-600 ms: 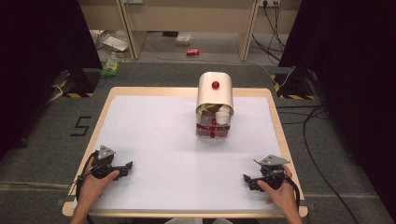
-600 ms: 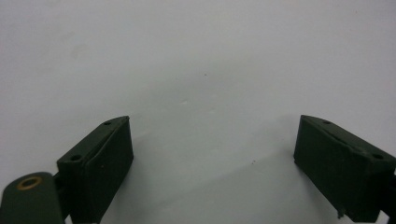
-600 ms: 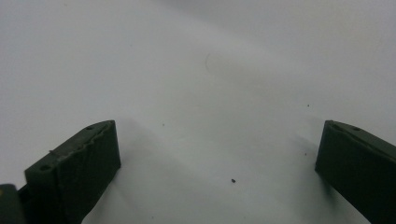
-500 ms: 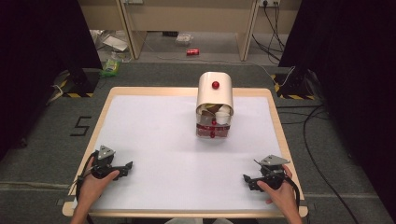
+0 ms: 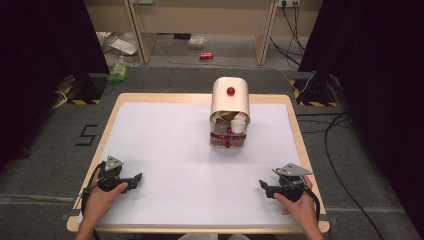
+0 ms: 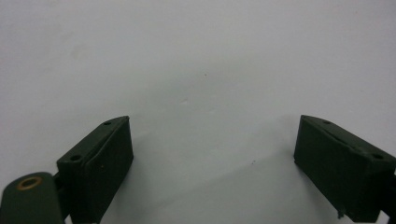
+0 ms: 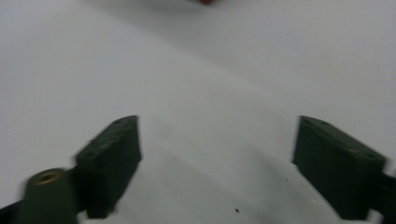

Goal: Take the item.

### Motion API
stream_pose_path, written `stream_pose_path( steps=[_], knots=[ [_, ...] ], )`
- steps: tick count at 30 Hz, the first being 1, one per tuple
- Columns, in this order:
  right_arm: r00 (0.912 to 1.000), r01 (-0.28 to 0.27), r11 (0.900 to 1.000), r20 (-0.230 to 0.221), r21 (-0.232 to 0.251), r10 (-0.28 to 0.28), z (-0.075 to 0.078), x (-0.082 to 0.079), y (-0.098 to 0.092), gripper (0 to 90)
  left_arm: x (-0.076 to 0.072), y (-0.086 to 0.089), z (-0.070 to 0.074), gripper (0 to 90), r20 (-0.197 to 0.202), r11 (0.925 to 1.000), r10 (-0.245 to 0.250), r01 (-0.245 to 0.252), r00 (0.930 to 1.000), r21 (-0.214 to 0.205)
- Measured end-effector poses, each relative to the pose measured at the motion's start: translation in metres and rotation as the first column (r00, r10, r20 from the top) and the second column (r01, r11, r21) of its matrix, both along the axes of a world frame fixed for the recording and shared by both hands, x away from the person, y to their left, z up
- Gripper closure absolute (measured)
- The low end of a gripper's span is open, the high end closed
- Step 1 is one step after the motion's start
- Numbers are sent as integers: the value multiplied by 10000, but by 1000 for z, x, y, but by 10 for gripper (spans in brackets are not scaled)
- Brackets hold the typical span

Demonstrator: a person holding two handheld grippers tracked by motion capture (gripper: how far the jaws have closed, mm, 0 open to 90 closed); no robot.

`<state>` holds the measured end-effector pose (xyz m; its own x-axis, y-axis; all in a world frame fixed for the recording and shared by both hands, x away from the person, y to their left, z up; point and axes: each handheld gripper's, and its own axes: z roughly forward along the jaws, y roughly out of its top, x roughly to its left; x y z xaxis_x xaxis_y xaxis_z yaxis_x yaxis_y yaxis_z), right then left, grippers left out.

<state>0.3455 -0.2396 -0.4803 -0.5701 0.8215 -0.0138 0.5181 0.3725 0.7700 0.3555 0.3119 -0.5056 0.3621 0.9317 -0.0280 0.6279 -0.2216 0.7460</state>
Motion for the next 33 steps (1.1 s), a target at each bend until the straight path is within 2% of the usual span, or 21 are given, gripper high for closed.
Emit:
stream_pose_path(
  steps=[2,3,5,6,13,16,18,27,33],
  knots=[
    [9999,-80,10000,93,21,80,2,0,2,124,0,0,0,109,-2,10000,-2,2,10000,4],
    [9994,-250,9997,242,84,248,8,0,7,190,0,0,0,109,-6,10000,1,-1,10000,-7],
    [9979,-488,9987,430,122,483,14,0,12,147,0,0,0,109,-4,10000,-1,1,10000,-7],
    [9968,-598,9981,534,139,589,17,1,15,172,0,0,0,109,2,10000,-1,1,10000,-17],
    [9867,-1179,9930,1134,53,1165,42,10,42,157,0,0,0,109,2,10000,4,-4,10000,-26],
    [9837,-1258,9920,1311,114,1233,48,14,49,157,0,0,0,109,1,10000,3,-3,10000,-25],
    [9785,-1441,9896,1499,29,1420,56,18,58,159,0,0,0,109,-2,10000,6,-6,10000,-29],
    [9680,-1655,9861,1932,118,1601,77,27,75,161,0,0,0,109,-5,10000,5,-5,10000,-35],
    [9684,-1625,9865,1947,186,1558,87,33,82,164,0,0,0,108,-4,10000,5,-5,10000,-27]
  ],
)
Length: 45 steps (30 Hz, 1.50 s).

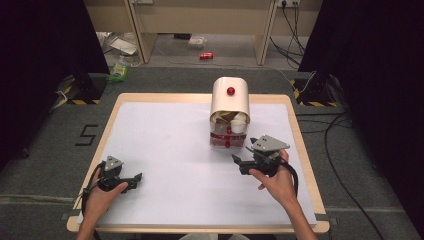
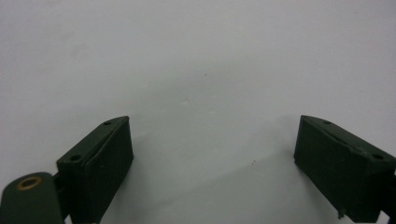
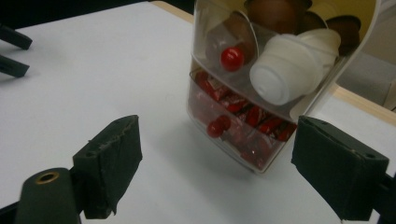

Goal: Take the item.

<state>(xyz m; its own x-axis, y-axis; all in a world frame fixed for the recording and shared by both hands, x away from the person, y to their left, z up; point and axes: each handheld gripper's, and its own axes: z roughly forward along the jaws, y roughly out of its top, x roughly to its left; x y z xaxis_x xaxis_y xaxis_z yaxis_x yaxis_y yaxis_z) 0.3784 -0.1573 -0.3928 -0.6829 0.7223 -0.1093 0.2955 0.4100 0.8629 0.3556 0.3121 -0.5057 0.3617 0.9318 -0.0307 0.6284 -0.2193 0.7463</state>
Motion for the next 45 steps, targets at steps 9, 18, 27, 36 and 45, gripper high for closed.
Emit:
stream_pose_path(
  steps=[9,18,27,36,45],
  knots=[
    [10000,-51,10000,11,51,51,9,4,8,166,0,0,0,109,4,10000,6,-6,10000,-12],
    [9997,-218,9997,107,55,218,20,7,17,166,0,0,0,108,3,10000,7,-7,10000,-12],
    [9990,-376,9992,235,121,373,26,14,25,173,0,0,0,109,1,10000,6,-6,10000,-11],
    [9981,-438,9990,431,48,435,32,31,32,187,0,0,0,108,0,10000,5,-5,10000,-13],
    [9978,-511,9980,397,-361,525,30,46,36,204,0,0,0,109,-4,10000,4,-4,10000,-22]
  ],
)
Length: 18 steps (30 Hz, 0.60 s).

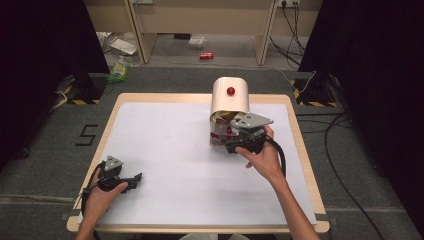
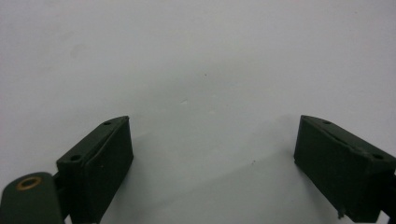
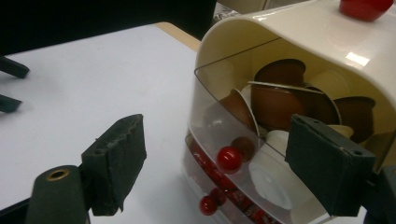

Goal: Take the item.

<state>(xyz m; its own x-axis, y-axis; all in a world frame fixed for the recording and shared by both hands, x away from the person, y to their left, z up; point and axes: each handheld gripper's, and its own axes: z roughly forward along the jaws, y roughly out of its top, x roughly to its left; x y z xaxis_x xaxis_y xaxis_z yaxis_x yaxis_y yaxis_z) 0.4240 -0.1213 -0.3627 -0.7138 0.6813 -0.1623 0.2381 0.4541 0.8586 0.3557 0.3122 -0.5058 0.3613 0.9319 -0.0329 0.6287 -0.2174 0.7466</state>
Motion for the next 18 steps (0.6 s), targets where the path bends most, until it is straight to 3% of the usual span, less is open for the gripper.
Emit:
stream_pose_path(
  steps=[8,11,18],
  knots=[
    [9997,95,9999,-246,69,-93,-1,11,-1,208,0,0,0,109,1,10000,-1,1,10000,-1],
    [9990,24,9997,-452,-227,-34,-4,13,0,211,0,0,0,109,0,10000,-1,1,10000,-4],
    [9984,-224,9991,-534,-370,204,-5,13,-1,205,0,0,0,109,0,10000,-1,1,10000,-3]
  ],
)
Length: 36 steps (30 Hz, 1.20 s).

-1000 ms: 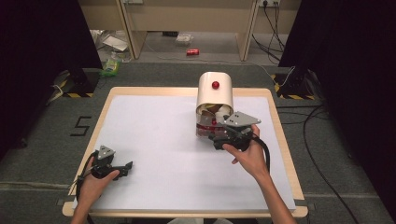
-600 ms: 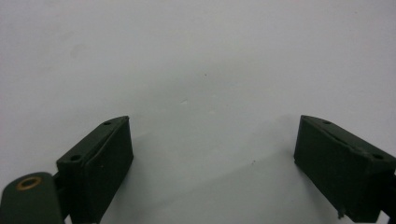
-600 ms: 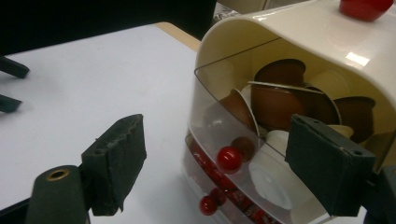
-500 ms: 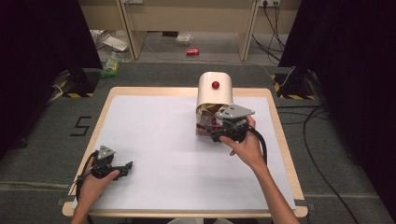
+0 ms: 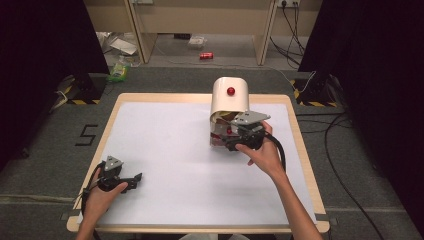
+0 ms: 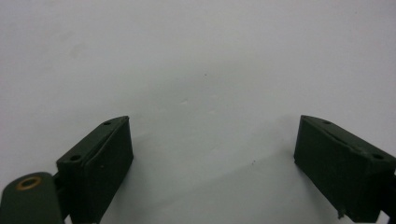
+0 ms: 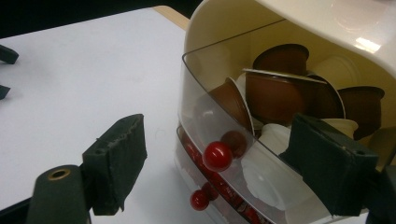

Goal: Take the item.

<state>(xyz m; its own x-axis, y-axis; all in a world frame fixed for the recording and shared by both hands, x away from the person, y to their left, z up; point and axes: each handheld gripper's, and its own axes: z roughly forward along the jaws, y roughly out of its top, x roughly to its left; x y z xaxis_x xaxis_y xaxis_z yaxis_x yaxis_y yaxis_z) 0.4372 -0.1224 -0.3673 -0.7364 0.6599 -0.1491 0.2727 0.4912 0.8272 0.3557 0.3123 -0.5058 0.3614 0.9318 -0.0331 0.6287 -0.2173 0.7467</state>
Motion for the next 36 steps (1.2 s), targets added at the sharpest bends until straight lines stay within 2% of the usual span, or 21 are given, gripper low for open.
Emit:
stream_pose_path(
  steps=[9,12,19,27,36],
  knots=[
    [9996,-212,9996,-188,-180,209,2,-7,-1,212,0,0,0,109,-1,10000,-1,1,10000,4],
    [9991,-359,9985,-244,-419,349,2,-18,-1,225,0,0,0,109,2,10000,1,-1,10000,-3],
    [9987,-481,9988,-182,-52,480,-3,-36,-5,233,0,0,0,109,2,10000,1,-1,10000,1],
    [9984,-560,9984,-8,-50,560,-8,-50,-5,233,0,0,0,109,4,10000,3,-3,10000,0],
    [9975,-703,9974,-57,-153,702,-12,-64,-6,240,0,0,0,109,5,10000,1,-1,10000,1]
  ],
)
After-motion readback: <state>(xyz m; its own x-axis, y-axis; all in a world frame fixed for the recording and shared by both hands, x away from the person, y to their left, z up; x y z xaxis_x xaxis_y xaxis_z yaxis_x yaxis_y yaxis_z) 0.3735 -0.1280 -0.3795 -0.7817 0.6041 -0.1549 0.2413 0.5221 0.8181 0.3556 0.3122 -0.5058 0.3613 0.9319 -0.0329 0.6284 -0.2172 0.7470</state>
